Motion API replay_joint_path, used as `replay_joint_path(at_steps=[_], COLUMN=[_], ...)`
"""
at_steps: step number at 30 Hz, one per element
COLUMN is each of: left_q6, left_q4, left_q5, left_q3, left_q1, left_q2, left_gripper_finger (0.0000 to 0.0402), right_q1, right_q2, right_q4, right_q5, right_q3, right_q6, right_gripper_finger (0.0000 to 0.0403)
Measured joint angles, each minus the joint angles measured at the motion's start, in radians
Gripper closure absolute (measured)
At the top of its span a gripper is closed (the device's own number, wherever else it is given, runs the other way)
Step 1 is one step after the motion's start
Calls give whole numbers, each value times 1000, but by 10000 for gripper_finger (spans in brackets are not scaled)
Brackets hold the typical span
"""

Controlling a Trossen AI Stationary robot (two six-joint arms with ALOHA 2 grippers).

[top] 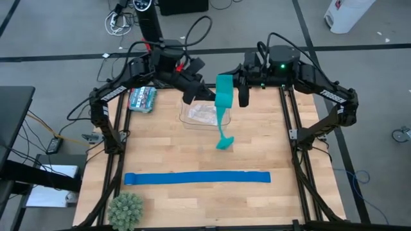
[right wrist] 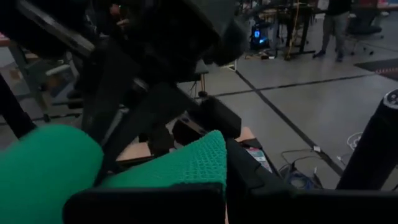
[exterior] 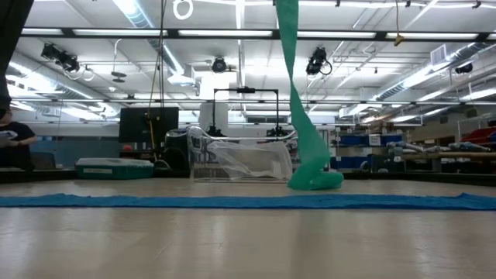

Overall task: Roll bandage
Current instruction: Roll the green bandage

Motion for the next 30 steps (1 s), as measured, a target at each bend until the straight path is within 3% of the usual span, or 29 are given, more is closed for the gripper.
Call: replay_joint_path(at_steps=[23, 30], left_q6=[27, 7], left_q4=[16, 53], left_q5=[-36, -36], left_q3=[0, 0], left_q1=[73, 83], left_q2=[9, 9], left_gripper_finger=[390, 390], right_q1=[105, 105], right_q2=[-33, -27], right_q4=[118, 107], right_q5=[-8, -20], right_q3=[0, 2], right_q6=[-153, -88], right_gripper_finger=[400, 348])
